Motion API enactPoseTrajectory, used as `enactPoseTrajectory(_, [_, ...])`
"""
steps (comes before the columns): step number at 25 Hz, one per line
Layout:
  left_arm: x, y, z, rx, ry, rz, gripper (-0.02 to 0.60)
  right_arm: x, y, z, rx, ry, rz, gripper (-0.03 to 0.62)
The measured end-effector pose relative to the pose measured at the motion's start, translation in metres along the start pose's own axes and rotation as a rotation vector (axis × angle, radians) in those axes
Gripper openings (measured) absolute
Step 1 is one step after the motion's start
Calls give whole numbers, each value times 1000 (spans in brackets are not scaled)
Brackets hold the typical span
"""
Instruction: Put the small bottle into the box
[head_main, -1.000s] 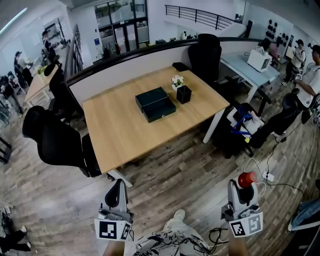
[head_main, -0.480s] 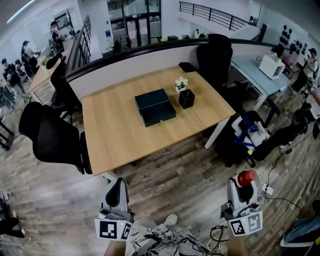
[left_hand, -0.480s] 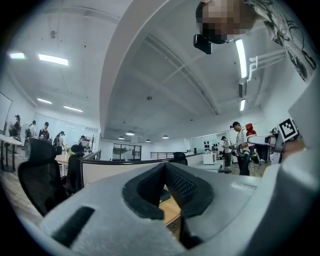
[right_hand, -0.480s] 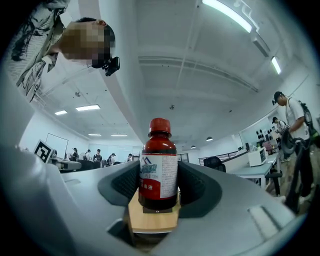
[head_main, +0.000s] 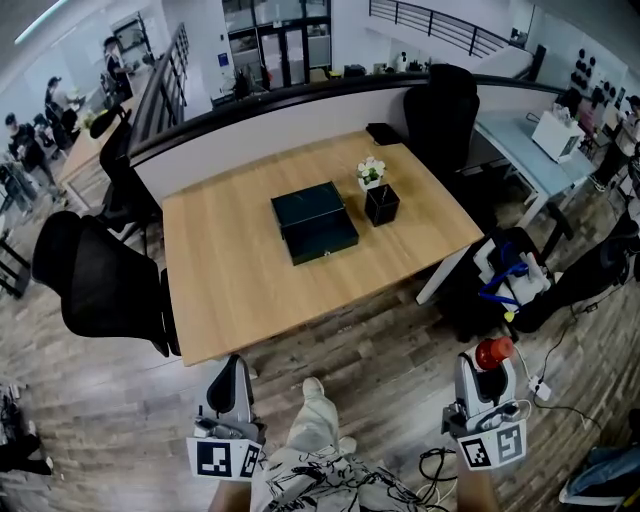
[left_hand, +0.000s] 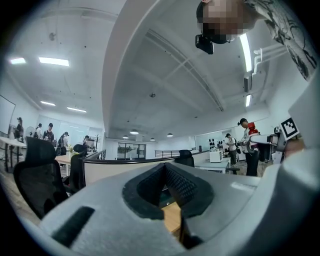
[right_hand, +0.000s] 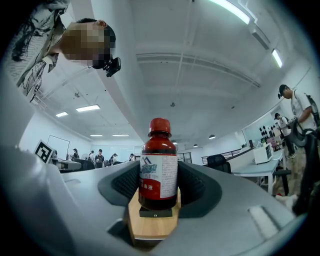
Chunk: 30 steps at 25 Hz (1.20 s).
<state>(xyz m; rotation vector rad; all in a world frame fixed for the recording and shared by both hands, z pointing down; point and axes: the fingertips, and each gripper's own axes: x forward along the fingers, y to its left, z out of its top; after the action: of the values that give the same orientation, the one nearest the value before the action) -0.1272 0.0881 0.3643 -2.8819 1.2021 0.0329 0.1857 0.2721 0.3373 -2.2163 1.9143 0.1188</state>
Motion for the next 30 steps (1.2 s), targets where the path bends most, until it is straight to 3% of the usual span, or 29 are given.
enactPoseTrajectory(8, [96,31,20,-4,-77,-30,3,86,-20,2,-55,-20,-6,233])
enactPoseTrajectory(18, [192,93,23,-14,-89,-55,3,197,-20,-8,-80,-36,-11,233])
enactPoseTrajectory(25, [229,121,18,-13,-76,-91,3,257,-7,-29,-81,-10,8,233])
enactPoseTrajectory(30, [241,138,6,-34,-53,-64,3,291,0,-41,-83,11,56,233])
